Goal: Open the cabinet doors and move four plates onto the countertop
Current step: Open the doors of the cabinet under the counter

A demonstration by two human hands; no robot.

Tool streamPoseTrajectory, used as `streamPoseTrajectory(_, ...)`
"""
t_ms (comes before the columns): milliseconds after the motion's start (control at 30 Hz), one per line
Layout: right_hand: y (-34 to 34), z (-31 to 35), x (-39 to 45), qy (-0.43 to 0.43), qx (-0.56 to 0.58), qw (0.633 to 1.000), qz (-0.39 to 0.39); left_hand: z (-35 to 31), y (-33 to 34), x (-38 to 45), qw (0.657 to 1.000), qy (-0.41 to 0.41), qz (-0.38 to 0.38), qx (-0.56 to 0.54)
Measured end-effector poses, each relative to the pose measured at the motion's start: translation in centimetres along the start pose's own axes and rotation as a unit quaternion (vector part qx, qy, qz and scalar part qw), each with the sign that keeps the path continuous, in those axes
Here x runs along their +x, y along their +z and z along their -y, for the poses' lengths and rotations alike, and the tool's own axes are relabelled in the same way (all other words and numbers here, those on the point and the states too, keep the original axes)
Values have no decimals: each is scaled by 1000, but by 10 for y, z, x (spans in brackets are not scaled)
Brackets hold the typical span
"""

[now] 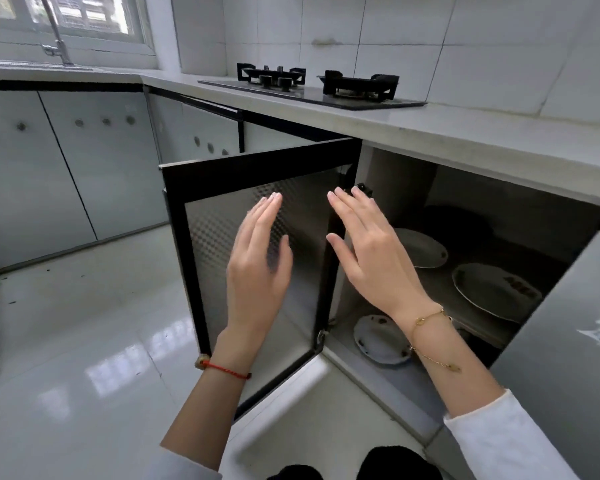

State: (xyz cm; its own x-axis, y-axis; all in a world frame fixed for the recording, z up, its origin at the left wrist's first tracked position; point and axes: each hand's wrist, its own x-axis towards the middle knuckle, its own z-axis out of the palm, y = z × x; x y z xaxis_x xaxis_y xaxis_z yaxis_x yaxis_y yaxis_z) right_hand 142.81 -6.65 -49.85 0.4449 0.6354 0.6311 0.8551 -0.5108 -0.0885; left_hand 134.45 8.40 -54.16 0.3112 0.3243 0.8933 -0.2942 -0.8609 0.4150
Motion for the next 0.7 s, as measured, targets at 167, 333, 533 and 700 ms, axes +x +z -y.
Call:
streamPoseTrajectory(167, -31, -47, -34, 68, -47, 996, -25, -25, 53, -2, 993, -23, 97, -70)
streamPoseTrajectory(333, -61, -91, -73, 120, -98, 985, -77, -57, 117, -11, 971, -22, 190, -142)
streamPoseTrajectory(533, -95, -138, -105, 146, -163, 969, -116, -112, 206, -15, 926, -18, 292, -239)
streamPoseTrajectory(700, -122, -166, -122, 159, -248, 945, -141, -156, 262, -8, 883, -8, 347, -317)
